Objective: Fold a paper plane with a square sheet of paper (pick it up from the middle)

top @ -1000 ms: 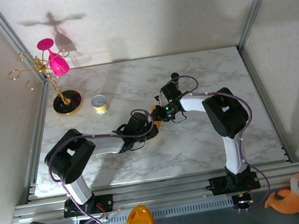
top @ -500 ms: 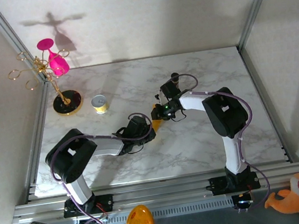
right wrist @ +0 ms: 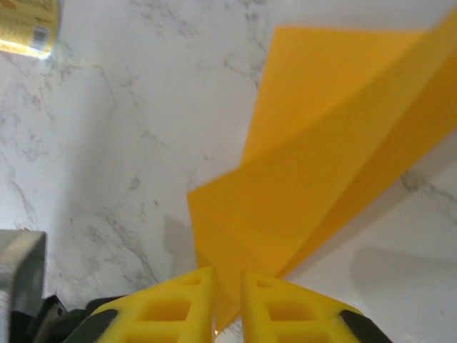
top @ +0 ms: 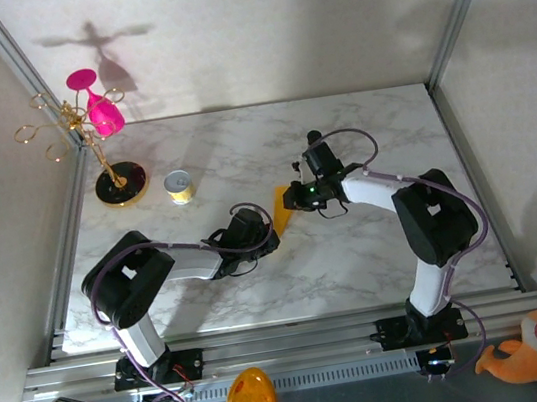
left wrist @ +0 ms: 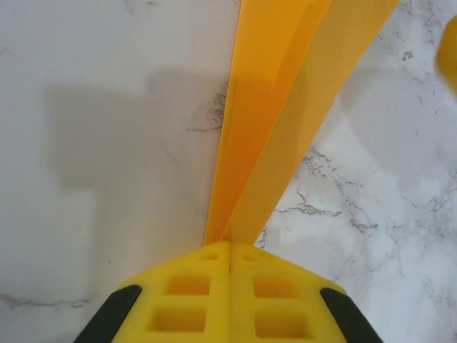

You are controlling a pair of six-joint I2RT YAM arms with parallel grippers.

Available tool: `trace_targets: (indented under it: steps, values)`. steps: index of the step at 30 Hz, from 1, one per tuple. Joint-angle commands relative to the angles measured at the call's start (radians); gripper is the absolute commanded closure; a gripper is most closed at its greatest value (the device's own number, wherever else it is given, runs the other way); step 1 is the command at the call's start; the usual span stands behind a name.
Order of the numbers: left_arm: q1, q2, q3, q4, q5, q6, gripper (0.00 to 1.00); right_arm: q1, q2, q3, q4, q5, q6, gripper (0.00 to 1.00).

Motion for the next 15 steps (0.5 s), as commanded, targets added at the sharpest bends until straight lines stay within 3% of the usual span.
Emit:
trace_targets:
  steps: [1, 6, 15]
  values:
    - [0.009, 0.026, -0.012, -0.024, -0.021, -0.014, 1.0, 0.022, 0.0, -0.027, 0.033, -0.055, 0.007, 0.85]
    - [0.009, 0.022, -0.013, -0.027, -0.023, -0.014, 1.0, 0.049, 0.059, 0.006, 0.038, -0.083, 0.0, 0.91]
    - [0.009, 0.021, -0.012, -0.027, -0.012, -0.014, 1.0, 0.055, 0.126, 0.023, 0.072, -0.125, -0.001, 0.92]
